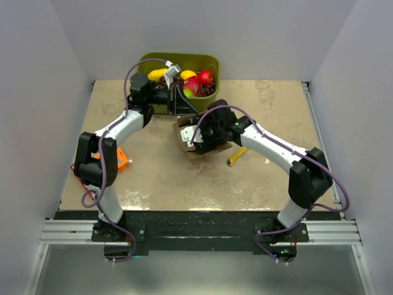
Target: Unpack the express box
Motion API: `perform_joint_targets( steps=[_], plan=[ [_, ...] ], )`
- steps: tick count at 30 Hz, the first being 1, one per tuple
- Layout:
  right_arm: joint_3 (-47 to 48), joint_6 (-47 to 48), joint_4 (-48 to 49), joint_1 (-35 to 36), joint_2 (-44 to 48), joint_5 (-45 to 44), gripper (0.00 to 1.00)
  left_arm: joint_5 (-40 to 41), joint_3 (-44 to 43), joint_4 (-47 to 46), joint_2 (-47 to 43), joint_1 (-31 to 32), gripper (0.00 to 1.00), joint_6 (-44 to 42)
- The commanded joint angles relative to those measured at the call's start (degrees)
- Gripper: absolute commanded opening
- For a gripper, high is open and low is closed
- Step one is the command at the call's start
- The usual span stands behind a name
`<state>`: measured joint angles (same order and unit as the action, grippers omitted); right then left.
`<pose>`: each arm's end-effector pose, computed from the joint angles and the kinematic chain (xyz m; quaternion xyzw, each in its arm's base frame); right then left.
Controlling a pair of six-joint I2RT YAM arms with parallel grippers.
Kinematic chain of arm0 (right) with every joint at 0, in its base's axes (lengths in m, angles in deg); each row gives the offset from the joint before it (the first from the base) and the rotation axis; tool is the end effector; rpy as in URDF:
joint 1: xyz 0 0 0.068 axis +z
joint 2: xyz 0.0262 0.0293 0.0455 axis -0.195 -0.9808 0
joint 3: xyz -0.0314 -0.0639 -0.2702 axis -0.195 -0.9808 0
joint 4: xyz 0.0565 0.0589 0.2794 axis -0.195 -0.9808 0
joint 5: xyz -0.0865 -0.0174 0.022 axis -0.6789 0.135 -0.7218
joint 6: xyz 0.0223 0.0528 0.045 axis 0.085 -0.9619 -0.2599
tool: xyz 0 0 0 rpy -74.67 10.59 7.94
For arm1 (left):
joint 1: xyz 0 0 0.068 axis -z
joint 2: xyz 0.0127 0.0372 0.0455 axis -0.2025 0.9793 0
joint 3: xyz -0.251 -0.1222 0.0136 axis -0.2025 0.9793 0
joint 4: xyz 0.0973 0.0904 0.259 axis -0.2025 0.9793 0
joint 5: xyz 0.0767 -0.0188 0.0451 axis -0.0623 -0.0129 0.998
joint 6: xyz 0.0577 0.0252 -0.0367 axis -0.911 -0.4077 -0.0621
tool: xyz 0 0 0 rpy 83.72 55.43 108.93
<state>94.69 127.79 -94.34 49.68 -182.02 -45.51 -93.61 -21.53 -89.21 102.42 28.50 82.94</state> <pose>0.3148 0.2792 0.2593 -0.7731 0.4815 0.0777 0.4056 0.4102 -0.1866 0.3208 0.3599 0.5955 -0.6614 0.2799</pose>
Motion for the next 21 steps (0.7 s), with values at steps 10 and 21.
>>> perform_joint_targets(
  steps=[10, 21],
  plan=[
    [8.92, -5.59, 15.18, 1.12, -8.44, 14.27, 0.73, -9.14, -7.73, -3.05, 6.76, 0.5, 0.0, 10.69],
    [2.78, 0.65, 10.44, 1.21, 1.22, 5.09, 0.64, -7.65, -12.49, 11.26, -0.86, -0.65, 0.0, 2.72]
  ],
)
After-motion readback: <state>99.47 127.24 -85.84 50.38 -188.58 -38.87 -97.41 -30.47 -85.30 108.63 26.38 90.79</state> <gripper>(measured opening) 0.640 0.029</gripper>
